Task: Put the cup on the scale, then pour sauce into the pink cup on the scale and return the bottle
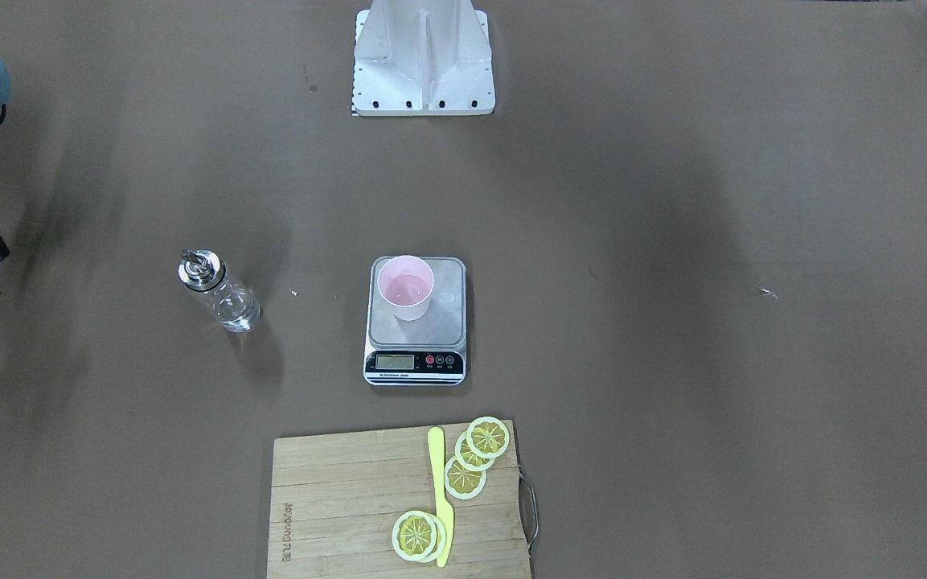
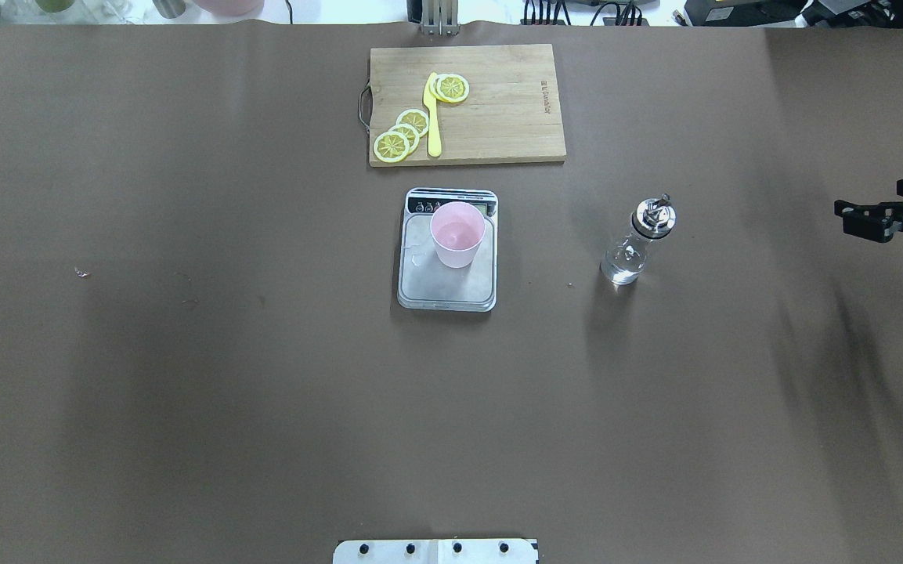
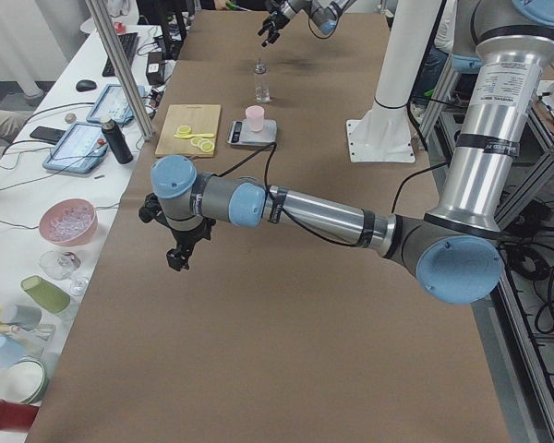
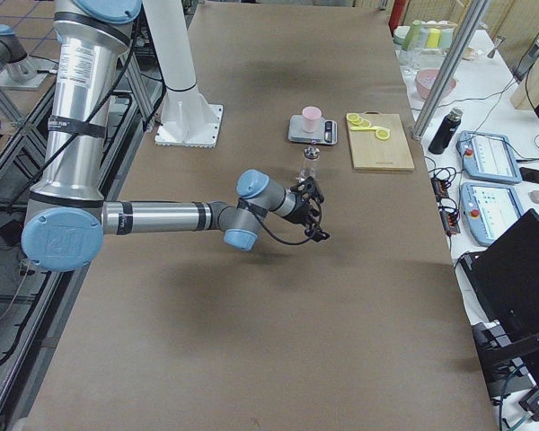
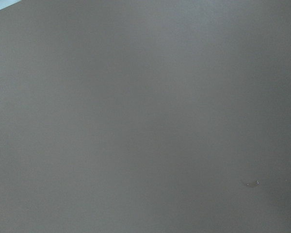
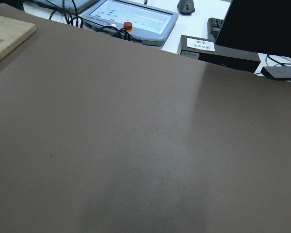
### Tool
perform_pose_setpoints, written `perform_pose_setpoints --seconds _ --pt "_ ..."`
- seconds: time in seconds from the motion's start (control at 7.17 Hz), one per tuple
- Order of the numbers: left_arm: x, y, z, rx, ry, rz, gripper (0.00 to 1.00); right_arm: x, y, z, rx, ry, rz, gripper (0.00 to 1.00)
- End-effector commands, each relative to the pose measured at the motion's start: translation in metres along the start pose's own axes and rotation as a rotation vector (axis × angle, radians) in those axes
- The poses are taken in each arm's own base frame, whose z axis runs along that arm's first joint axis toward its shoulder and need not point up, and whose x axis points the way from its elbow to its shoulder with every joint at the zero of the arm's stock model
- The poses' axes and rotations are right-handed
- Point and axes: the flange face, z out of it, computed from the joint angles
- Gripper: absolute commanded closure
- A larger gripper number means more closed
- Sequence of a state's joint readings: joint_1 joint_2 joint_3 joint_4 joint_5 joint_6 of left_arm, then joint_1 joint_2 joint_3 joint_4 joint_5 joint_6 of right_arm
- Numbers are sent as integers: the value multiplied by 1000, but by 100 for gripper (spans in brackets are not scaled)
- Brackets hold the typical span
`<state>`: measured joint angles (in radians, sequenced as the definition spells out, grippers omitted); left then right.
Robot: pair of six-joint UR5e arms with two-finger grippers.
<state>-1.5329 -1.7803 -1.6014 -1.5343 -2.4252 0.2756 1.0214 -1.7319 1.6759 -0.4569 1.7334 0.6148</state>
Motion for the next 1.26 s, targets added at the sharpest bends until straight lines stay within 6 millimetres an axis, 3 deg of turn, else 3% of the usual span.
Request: perform_pose_setpoints --seconds 0.0,0.28,0.42,0.7,0.84,1.12 --pt "-2 3 0 -1 0 2 2 58 -20 -13 -171 -27 47 0" --pt "-22 26 -8 10 -8 -44 1 110 -66 -38 -373 -100 299 0" --pt "-29 39 -6 2 -9 -59 1 127 -78 -53 -424 -109 389 0" --pt "-36 49 0 -60 -1 -134 0 139 -67 -49 -526 -94 331 0" --pt "-43 57 -2 -84 1 -179 0 150 -77 -52 -572 -83 303 0" --pt "-53 77 8 -122 -7 -222 0 155 -88 -86 -643 -43 314 0"
